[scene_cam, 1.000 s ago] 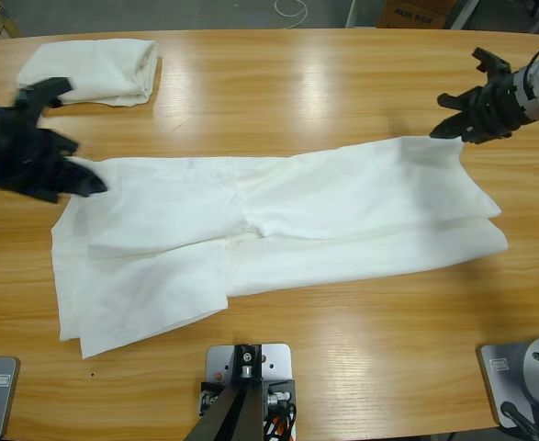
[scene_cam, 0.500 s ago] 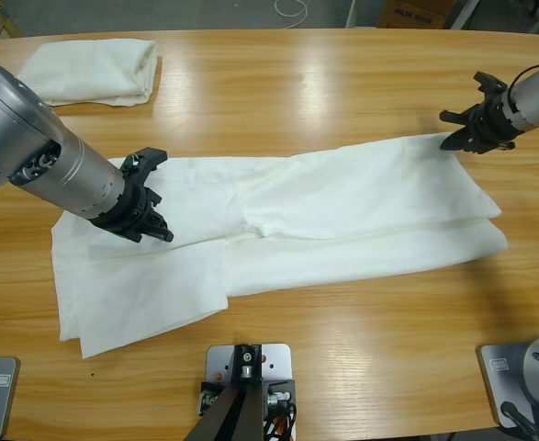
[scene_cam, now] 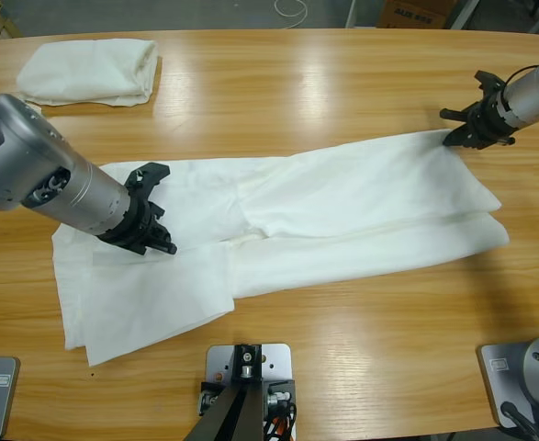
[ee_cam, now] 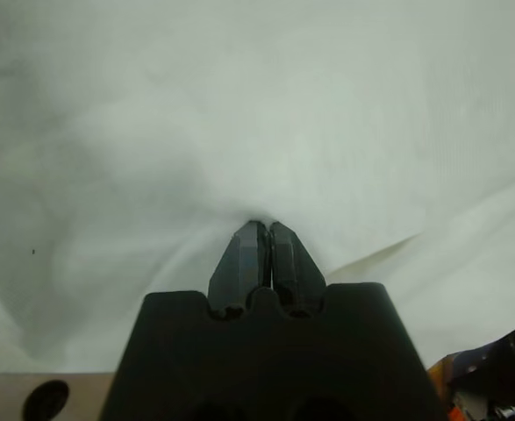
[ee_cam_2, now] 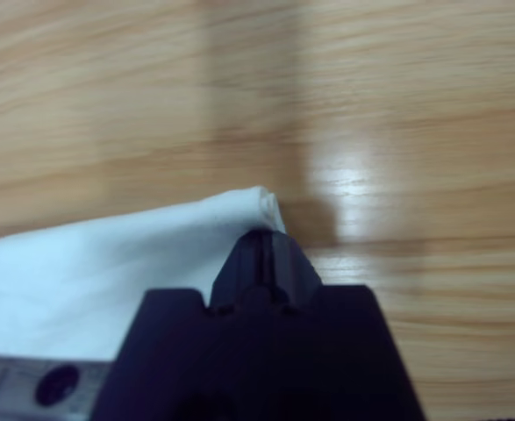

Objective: Fold clothes

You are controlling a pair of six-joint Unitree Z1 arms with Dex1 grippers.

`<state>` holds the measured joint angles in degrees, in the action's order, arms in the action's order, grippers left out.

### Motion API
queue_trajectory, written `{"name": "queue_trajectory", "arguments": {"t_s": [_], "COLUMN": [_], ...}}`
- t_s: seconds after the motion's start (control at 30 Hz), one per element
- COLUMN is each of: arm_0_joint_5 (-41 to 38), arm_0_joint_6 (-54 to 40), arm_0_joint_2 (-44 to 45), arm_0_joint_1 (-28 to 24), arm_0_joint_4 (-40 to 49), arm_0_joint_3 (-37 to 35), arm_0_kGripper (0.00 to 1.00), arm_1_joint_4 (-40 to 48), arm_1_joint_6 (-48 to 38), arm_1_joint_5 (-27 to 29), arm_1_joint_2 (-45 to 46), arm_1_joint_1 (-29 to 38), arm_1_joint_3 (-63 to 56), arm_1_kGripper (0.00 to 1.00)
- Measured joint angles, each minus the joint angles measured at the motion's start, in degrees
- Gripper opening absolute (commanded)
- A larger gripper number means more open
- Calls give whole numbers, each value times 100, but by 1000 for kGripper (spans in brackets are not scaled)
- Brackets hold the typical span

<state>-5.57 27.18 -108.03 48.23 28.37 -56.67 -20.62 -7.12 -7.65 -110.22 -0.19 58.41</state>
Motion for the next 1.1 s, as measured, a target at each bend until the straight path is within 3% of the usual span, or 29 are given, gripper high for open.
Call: {"name": "queue_trajectory", "arguments": {"t_s": [0.07,0.1,0.13,0.17,0.43,0.6,0.77,0.83,1.1], "arm_0_joint_5": [0,0,0,4,95,119,123,123,123], "arm_0_joint_6": [21,23,23,23,23,23,-21,-99,-260], "arm_0_joint_2": [51,77,99,124,412,633,967,1093,1724], "arm_0_joint_1": [23,34,41,42,-186,-270,-659,-936,-1650], "arm_0_joint_4": [-73,-113,-144,-168,-181,-157,-27,49,317], "arm_0_joint_3": [98,144,183,227,534,562,563,564,656], "arm_0_kGripper": [0,0,0,0,0,0,0,0,0], "arm_1_joint_4": [10,15,14,-59,-922,-1013,-896,-828,-528], "arm_1_joint_6": [-5,-38,-111,-196,-483,-616,-649,-650,-667], "arm_1_joint_5": [-9,-17,-27,-27,-1139,-1884,-2098,-2179,-3244], "arm_1_joint_2": [-15,-14,-2,12,929,895,642,641,276], "arm_1_joint_1": [-51,-78,-120,-182,-785,-1122,-1321,-1442,-1810], "arm_1_joint_3": [19,20,20,24,-535,-746,-988,-1010,-1364], "arm_1_kGripper": [711,877,970,998,996,988,847,741,729]}}
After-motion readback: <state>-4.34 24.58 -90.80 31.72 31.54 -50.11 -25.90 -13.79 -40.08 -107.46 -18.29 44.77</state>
